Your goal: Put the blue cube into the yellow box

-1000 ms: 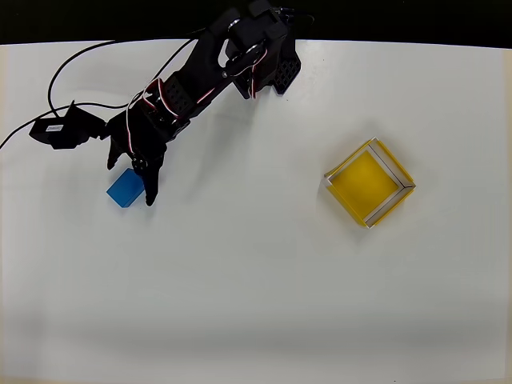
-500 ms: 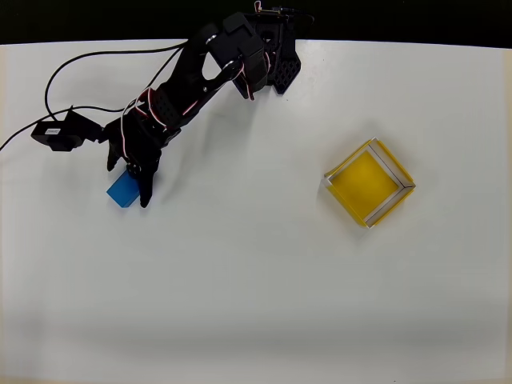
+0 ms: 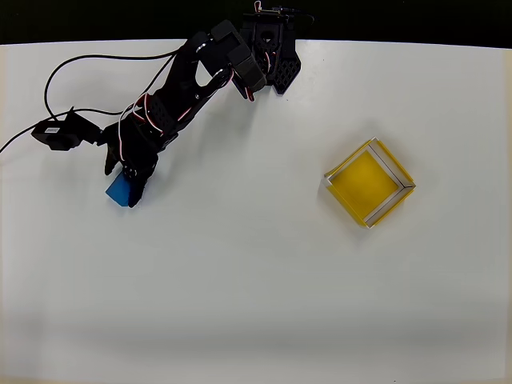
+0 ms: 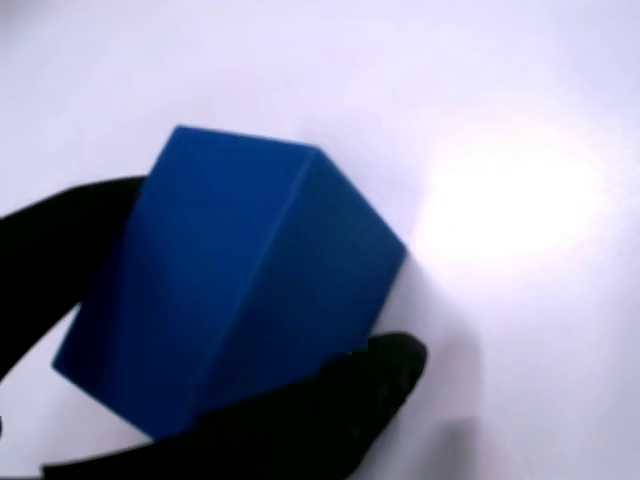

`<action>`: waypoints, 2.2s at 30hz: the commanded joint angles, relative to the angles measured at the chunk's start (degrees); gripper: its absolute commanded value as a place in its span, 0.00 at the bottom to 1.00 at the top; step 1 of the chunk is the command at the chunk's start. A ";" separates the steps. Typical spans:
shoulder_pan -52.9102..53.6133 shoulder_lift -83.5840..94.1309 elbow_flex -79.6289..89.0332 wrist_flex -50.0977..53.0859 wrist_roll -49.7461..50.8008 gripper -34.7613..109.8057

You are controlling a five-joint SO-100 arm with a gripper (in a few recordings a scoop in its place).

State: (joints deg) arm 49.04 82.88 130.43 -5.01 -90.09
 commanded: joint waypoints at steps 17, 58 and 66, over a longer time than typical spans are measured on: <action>-3.96 13.54 2.11 -5.27 0.62 0.35; -76.55 57.39 -22.15 74.27 14.85 0.34; -84.55 44.38 -29.88 76.82 22.32 0.34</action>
State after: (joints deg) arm -31.82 128.67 109.69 70.93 -69.87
